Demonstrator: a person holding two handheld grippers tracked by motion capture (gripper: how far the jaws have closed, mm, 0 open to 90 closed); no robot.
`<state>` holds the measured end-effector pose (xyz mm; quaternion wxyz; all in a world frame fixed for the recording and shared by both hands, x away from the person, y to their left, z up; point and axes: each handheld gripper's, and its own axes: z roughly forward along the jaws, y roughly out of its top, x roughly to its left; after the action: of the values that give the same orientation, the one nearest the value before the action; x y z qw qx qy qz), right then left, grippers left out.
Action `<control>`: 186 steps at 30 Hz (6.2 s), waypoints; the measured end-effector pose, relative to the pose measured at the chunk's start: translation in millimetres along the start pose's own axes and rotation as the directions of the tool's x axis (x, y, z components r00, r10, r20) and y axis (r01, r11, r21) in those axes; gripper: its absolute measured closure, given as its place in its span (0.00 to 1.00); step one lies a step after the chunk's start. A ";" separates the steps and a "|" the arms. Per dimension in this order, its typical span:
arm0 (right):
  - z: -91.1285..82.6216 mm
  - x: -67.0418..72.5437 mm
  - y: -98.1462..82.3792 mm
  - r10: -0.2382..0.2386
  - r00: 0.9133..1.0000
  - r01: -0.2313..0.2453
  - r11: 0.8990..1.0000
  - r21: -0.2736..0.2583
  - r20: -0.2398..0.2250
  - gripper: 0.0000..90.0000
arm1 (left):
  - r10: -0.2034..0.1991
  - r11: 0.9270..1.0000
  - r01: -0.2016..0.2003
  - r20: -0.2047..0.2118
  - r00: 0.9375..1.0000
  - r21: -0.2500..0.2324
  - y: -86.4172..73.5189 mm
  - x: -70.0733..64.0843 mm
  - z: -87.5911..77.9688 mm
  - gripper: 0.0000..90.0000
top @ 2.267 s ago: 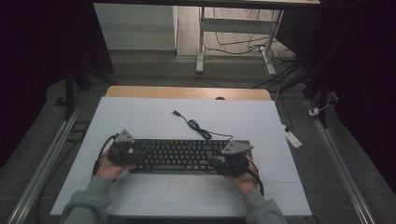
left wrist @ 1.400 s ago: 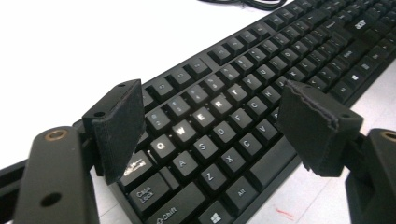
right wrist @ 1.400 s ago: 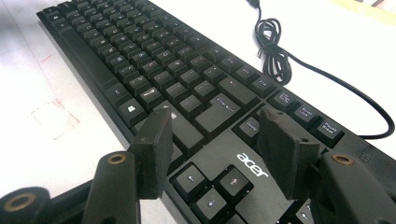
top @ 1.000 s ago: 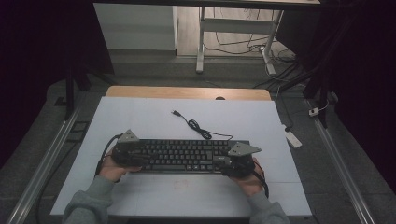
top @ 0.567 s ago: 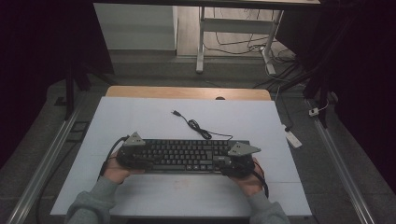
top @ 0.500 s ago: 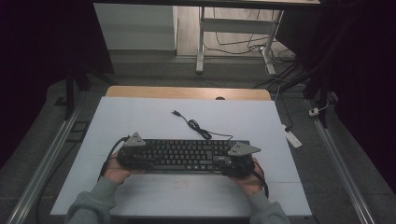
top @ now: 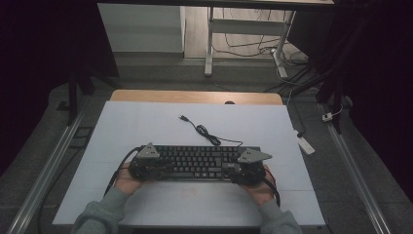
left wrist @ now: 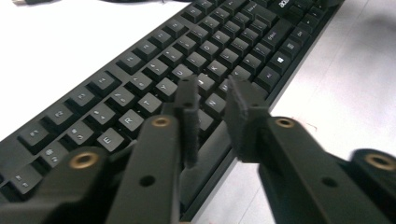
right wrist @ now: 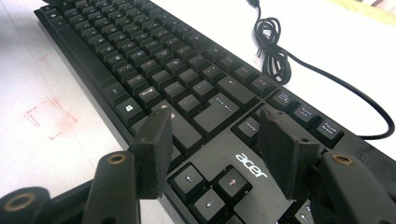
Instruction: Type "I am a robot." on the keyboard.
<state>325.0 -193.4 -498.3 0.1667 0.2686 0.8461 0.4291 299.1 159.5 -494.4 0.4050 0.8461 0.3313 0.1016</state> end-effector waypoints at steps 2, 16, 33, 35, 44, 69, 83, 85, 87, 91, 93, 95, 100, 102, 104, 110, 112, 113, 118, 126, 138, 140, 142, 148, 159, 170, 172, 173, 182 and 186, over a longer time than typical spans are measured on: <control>0.1 -0.1 -0.1 -0.002 1.000 0.002 1.000 0.001 0.000 0.50 | 0.004 1.000 -0.004 0.007 1.000 0.003 0.2 -1.3 1.6 0.91; 0.5 -0.7 -0.2 -0.007 1.000 0.007 1.000 -0.002 0.003 0.50 | 0.043 0.998 -0.046 0.047 0.998 0.053 -0.3 -12.7 17.2 0.99; 1.2 -0.2 -0.5 -0.007 1.000 0.007 1.000 0.004 0.002 0.50 | 0.046 0.993 -0.048 0.021 0.999 0.105 -6.0 -11.9 33.4 0.99; 1.2 -0.3 -0.4 -0.007 1.000 0.007 1.000 0.003 0.002 0.50 | 0.048 0.993 -0.050 0.020 0.999 0.109 -6.3 -11.7 34.1 0.99; 0.9 -0.4 -0.6 -0.005 1.000 0.005 1.000 0.001 0.003 0.50 | 0.041 0.992 -0.043 0.021 0.999 0.116 -8.2 -10.5 36.1 0.99; -1.2 -2.5 -0.3 -0.006 1.000 0.006 1.000 0.000 0.010 0.50 | -0.090 0.994 0.089 -0.026 0.996 -0.059 -5.5 9.9 -9.3 0.50; -1.8 -2.9 0.0 -0.005 1.000 0.005 1.000 -0.005 0.010 0.50 | -0.115 0.992 0.112 -0.049 0.992 -0.049 -6.9 16.7 -14.2 0.43; -1.8 -2.8 0.1 -0.006 1.000 0.006 1.000 -0.004 0.011 0.50 | -0.117 0.992 0.114 -0.051 0.992 -0.050 -6.9 17.1 -14.4 0.42; -1.9 -2.8 0.1 -0.006 1.000 0.006 1.000 -0.004 0.010 0.50 | -0.116 0.992 0.114 -0.052 0.992 -0.049 -6.9 17.4 -14.7 0.42; -1.8 -2.8 0.1 -0.006 1.000 0.006 1.000 -0.001 0.013 0.50 | -0.116 0.992 0.113 -0.054 0.992 -0.049 -6.8 17.7 -14.6 0.42; -1.8 -2.7 0.1 -0.007 1.000 0.007 1.000 0.003 0.016 0.51 | -0.115 0.993 0.112 -0.056 0.992 -0.049 -6.8 17.9 -14.5 0.42; -1.7 -2.7 0.1 -0.007 1.000 0.007 1.000 0.003 0.015 0.51 | -0.113 0.993 0.110 -0.057 0.992 -0.048 -6.7 18.3 -14.1 0.42; -1.3 -2.7 -0.1 -0.006 1.000 0.006 1.000 0.002 0.013 0.50 | -0.113 0.993 0.110 -0.063 0.992 -0.045 -5.9 19.4 -12.2 0.41; -1.2 -2.6 -0.1 -0.006 1.000 0.006 1.000 0.003 0.013 0.51 | -0.112 0.993 0.109 -0.064 0.992 -0.044 -5.2 19.8 -11.5 0.41; -1.1 -2.4 -0.1 -0.006 1.000 0.006 1.000 0.003 0.013 0.51 | -0.111 0.993 0.108 -0.065 0.992 -0.045 -4.2 20.2 -11.0 0.41; -0.8 -2.1 0.0 -0.006 1.000 0.006 1.000 0.003 0.012 0.51 | -0.111 0.993 0.108 -0.069 0.991 -0.046 0.4 23.6 -7.9 0.42; -0.5 -1.8 0.1 -0.006 1.000 0.006 1.000 0.001 0.010 0.51 | -0.110 0.993 0.107 -0.068 0.992 -0.046 1.5 24.8 -6.3 0.44; -0.5 -1.6 0.2 -0.005 1.000 0.005 1.000 0.001 0.010 0.51 | -0.109 0.993 0.106 -0.072 0.991 -0.044 1.9 25.4 -5.5 0.45; 0.1 -1.3 0.1 -0.006 1.000 0.006 1.000 0.003 0.010 0.51 | -0.106 0.994 0.103 -0.091 0.990 -0.031 2.9 28.5 -0.3 0.53; 0.2 -1.1 0.0 -0.004 1.000 0.004 1.000 0.004 0.009 0.51 | -0.101 0.995 0.103 -0.120 0.988 0.009 2.6 33.9 10.5 0.73; 0.6 -1.1 -0.2 -0.003 1.000 0.003 1.000 0.006 0.010 0.51 | -0.099 0.993 0.107 -0.128 0.987 0.058 0.2 38.3 23.0 0.99; 0.6 -1.0 -0.2 -0.004 1.000 0.004 1.000 0.008 0.011 0.51 | -0.099 0.992 0.107 -0.129 0.987 0.061 0.2 38.3 24.6 0.99; 0.7 -1.1 -0.3 -0.004 1.000 0.004 1.000 0.007 0.010 0.51 | -0.098 0.992 0.106 -0.128 0.987 0.062 0.3 38.0 26.0 0.99; 1.1 -1.1 -0.6 -0.005 1.000 0.004 1.000 0.006 0.011 0.51 | -0.095 0.992 0.104 -0.130 0.987 0.072 0.0 37.7 29.8 0.99; 0.7 -0.9 -0.4 -0.003 1.000 0.003 1.000 0.005 0.011 0.51 | -0.097 0.991 0.108 -0.133 0.986 0.078 -0.9 38.2 33.2 0.99; -0.2 -0.8 -0.1 -0.003 1.000 0.003 1.000 0.005 0.012 0.51 | -0.095 0.992 0.104 -0.134 0.986 0.065 -1.5 37.5 32.7 0.99; -0.3 -1.0 -0.1 -0.005 1.000 0.005 1.000 0.003 0.013 0.51 | -0.097 0.993 0.104 -0.134 0.986 0.052 -0.7 37.0 29.7 0.99; -0.4 -1.0 -0.1 -0.006 1.000 0.006 1.000 0.002 0.013 0.51 | -0.096 0.994 0.103 -0.131 0.987 0.047 -0.3 36.9 27.7 0.98; -0.3 -1.1 -0.2 -0.003 1.000 0.003 1.000 0.004 0.013 0.51 | -0.114 0.993 0.114 -0.101 0.988 -0.007 1.4 33.4 11.2 0.72; -0.5 -1.5 -0.3 -0.004 1.000 0.004 1.000 0.001 0.013 0.51 | -0.116 0.993 0.115 -0.100 0.988 -0.019 1.6 29.7 5.7 0.57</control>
<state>325.9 -194.8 -498.2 0.1728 0.2697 0.8459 0.4265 325.0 174.3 -499.7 0.3985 0.8167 0.3990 0.1226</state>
